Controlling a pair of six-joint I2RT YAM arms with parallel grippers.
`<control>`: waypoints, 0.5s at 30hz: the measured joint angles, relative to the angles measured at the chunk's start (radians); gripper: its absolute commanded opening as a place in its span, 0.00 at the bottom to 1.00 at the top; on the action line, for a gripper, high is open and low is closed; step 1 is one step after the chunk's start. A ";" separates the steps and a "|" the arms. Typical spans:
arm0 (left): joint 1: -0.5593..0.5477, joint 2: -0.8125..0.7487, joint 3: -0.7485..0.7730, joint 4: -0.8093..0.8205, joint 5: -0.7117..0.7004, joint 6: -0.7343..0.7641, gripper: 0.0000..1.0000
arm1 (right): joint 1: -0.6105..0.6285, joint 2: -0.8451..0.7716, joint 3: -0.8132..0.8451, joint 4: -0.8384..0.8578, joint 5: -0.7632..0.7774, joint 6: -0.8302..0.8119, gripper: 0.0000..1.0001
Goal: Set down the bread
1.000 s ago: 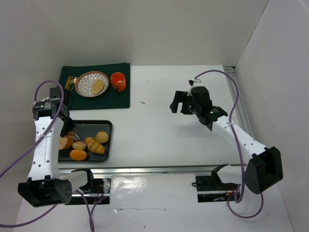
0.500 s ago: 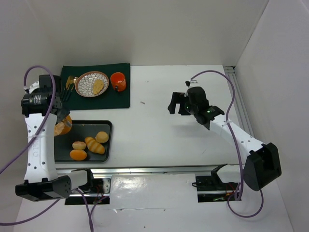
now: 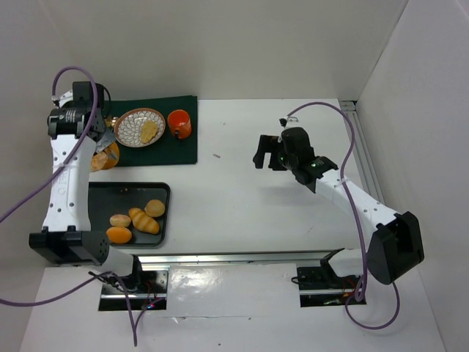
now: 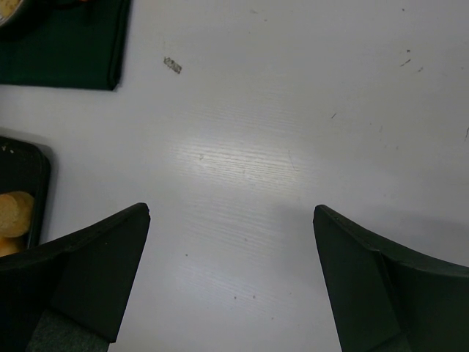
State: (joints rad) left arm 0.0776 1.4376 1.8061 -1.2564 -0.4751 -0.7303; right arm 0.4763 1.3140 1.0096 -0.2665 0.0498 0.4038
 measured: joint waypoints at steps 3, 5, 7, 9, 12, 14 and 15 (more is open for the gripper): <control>-0.001 0.074 0.051 0.024 0.008 0.002 0.00 | 0.005 0.016 0.000 0.000 0.007 0.006 1.00; -0.006 0.132 0.103 0.044 0.008 0.011 0.00 | 0.008 0.029 0.000 0.000 0.013 0.013 1.00; -0.009 0.188 0.156 0.071 0.008 0.022 0.00 | 0.009 0.040 -0.001 0.000 0.017 0.025 1.00; -0.010 0.238 0.205 0.096 0.008 0.027 0.00 | 0.011 0.051 -0.001 0.002 0.020 0.031 1.00; -0.011 0.310 0.266 0.133 0.015 0.031 0.00 | 0.015 0.072 -0.001 0.002 0.026 0.043 1.00; -0.011 0.362 0.305 0.156 0.024 0.032 0.00 | 0.017 0.089 -0.001 0.002 0.030 0.048 1.00; -0.011 0.390 0.323 0.164 0.029 0.032 0.00 | 0.017 0.098 -0.001 0.001 0.033 0.049 1.00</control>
State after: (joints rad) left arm 0.0666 1.8278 2.1296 -1.0920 -0.4458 -0.6983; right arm 0.4934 1.4120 1.0088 -0.2653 0.0830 0.4526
